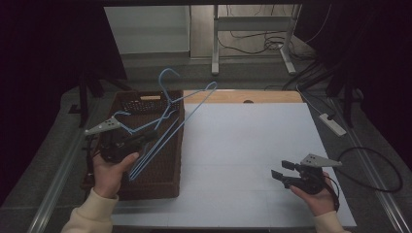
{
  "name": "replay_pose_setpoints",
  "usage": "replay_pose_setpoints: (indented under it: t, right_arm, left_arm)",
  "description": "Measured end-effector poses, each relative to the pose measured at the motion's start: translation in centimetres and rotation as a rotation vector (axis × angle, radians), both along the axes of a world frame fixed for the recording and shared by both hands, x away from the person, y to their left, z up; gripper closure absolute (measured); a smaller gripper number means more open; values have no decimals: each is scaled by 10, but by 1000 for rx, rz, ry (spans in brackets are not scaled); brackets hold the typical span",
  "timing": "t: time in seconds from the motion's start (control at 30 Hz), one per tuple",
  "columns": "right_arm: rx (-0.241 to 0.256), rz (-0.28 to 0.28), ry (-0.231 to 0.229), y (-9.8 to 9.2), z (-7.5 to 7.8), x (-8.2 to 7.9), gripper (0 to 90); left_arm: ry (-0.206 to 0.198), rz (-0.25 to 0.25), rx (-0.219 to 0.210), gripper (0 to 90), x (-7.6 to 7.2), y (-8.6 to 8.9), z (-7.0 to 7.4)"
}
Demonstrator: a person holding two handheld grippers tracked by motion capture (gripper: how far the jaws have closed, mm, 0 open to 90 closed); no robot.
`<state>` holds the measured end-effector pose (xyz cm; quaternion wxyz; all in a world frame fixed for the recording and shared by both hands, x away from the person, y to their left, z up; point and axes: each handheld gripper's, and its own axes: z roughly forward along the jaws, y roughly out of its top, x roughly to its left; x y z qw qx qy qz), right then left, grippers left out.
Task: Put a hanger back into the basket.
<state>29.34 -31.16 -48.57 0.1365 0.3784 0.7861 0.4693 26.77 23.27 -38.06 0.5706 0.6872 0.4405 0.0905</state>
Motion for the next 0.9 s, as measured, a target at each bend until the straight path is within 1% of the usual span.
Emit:
replay_pose_setpoints:
  t: [0.03,0.07,0.13,0.17,0.27,0.33,0.37,0.4,0.43,0.53,0.67,0.7,0.73,0.8,0.9]
  right_arm:
    - [0,0,0,0,0,0,381]
    - [1,-6,3,-1,0,0,381]
    - [-3,-14,1,-1,0,0,381]
    - [-2,-15,0,-1,0,0,380]
    - [-11,-15,-11,0,0,0,372]
    - [-14,-11,-8,2,-1,1,372]
    - [-14,-11,-8,2,-1,1,372]
    - [-20,-9,-6,3,-1,2,371]
    - [-29,-5,-5,4,-2,2,371]
    - [-30,-4,-5,5,-2,3,371]
    - [-30,-7,-7,5,-2,3,371]
    - [-30,-7,-6,6,-2,3,371]
    - [-31,-5,-6,6,-2,3,371]
    - [-30,-5,-7,6,-1,2,371]
    - [-31,-5,-6,6,-2,3,371]
  left_arm:
    - [0,0,0,868,0,0,0]
    - [1,12,8,868,-1,5,-1]
    - [4,29,6,868,-2,19,-3]
    - [2,37,17,868,-2,23,-4]
    - [6,59,26,868,-4,35,-6]
    - [12,79,37,868,-5,44,-7]
    - [12,79,37,868,-5,44,-7]
    - [23,96,44,868,-5,52,-10]
    - [30,106,51,868,-5,56,-12]
    - [54,126,52,868,-2,66,-17]
    - [88,137,60,868,3,74,-25]
    - [88,137,60,868,3,74,-25]
    - [101,140,67,868,6,76,-29]
    - [111,141,76,868,8,78,-31]
    - [129,132,74,868,12,80,-35]
